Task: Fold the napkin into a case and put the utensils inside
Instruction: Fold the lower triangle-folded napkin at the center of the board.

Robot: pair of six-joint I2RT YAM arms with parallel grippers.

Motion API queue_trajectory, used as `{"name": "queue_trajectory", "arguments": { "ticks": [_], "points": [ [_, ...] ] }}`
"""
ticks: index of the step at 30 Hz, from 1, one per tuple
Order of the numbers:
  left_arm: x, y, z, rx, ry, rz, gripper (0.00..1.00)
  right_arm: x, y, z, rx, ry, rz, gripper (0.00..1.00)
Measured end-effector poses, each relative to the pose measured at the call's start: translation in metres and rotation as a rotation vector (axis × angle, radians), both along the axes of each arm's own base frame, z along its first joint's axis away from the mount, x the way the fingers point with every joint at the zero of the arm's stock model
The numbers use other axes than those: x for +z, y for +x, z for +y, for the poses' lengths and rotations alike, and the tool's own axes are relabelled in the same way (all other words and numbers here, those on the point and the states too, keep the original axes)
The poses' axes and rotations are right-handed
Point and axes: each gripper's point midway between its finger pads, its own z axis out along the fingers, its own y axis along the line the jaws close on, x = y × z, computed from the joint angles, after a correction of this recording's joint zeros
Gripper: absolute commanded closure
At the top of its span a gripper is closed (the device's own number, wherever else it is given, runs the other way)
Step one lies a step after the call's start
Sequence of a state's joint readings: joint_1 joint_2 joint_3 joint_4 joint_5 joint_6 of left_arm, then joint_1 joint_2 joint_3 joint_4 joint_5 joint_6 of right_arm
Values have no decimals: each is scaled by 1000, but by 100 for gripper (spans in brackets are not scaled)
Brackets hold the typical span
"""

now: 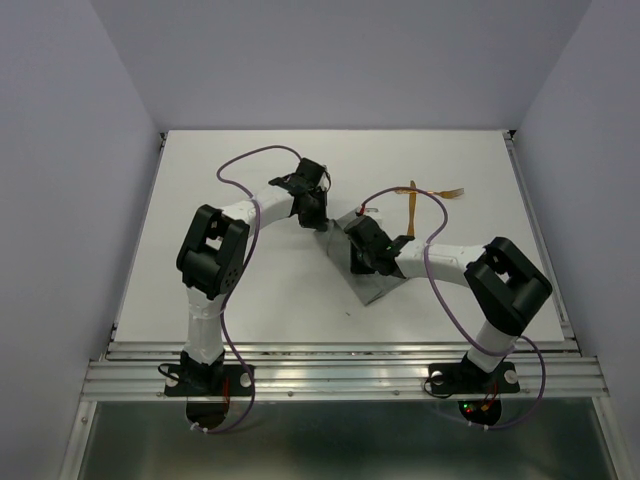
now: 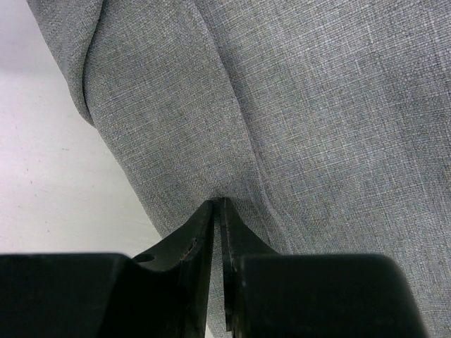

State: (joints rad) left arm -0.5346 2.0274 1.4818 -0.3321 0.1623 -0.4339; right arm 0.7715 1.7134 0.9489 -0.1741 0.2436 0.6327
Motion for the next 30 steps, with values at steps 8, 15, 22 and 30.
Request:
{"name": "queue_trajectory", "arguments": {
  "ticks": [8, 15, 22, 30],
  "points": [
    [8, 4, -6, -10, -25, -11, 100, 0, 0, 0, 0, 1, 0, 86],
    [14, 11, -11, -12, -42, -35, 100, 0, 0, 1, 1, 3, 2, 86],
    [1, 20, -16, -11, -40, -28, 100, 0, 0, 1, 1, 4, 2, 86],
    [-13, 23, -19, -6, -42, -8, 100, -1, -1, 1, -1, 8, 1, 87]
  ]
}}
